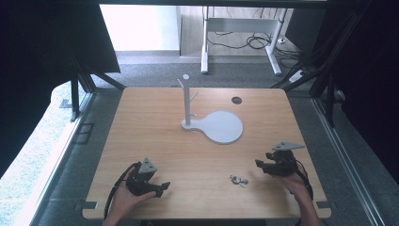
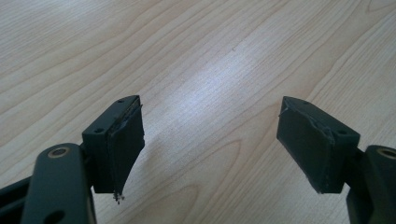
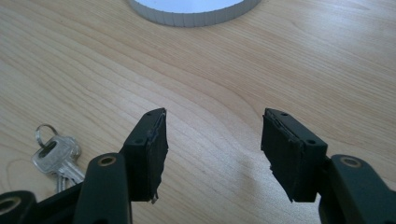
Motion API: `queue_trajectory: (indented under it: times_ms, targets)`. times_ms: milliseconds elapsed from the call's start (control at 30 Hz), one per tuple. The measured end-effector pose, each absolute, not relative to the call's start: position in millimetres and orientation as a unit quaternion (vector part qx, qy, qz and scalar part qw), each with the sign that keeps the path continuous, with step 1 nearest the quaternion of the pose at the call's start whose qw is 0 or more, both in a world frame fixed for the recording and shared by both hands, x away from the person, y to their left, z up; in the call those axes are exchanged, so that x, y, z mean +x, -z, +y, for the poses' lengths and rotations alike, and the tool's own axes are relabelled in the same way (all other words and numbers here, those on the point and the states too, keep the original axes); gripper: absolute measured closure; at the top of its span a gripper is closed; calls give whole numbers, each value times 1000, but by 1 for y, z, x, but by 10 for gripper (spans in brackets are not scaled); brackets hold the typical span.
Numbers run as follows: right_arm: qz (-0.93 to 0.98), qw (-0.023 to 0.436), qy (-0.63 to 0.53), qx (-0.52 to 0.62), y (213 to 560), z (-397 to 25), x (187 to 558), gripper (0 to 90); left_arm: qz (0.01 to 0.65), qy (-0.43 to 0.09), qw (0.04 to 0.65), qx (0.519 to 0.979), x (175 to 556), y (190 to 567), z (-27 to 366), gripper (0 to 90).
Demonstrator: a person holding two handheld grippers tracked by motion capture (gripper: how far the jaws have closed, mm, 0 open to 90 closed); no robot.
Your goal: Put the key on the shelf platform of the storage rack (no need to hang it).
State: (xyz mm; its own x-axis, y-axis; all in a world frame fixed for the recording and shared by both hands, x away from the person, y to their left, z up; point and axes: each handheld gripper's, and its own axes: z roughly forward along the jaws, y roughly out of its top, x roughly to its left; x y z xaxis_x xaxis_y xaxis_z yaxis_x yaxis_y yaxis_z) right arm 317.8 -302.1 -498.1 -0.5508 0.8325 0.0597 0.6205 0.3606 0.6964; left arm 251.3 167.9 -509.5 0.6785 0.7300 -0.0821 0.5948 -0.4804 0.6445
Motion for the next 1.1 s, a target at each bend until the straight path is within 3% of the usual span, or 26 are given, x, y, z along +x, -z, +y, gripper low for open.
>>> queue_trajectory:
  times_ms: [633,1100]
  targets:
    - [850,129,-297,416,458,-282,315,492,388,-102,335,852,250,508,169,233]
    - [876,93,-284,378,448,-262,313,533,385,-101,336,854,250,509,167,234]
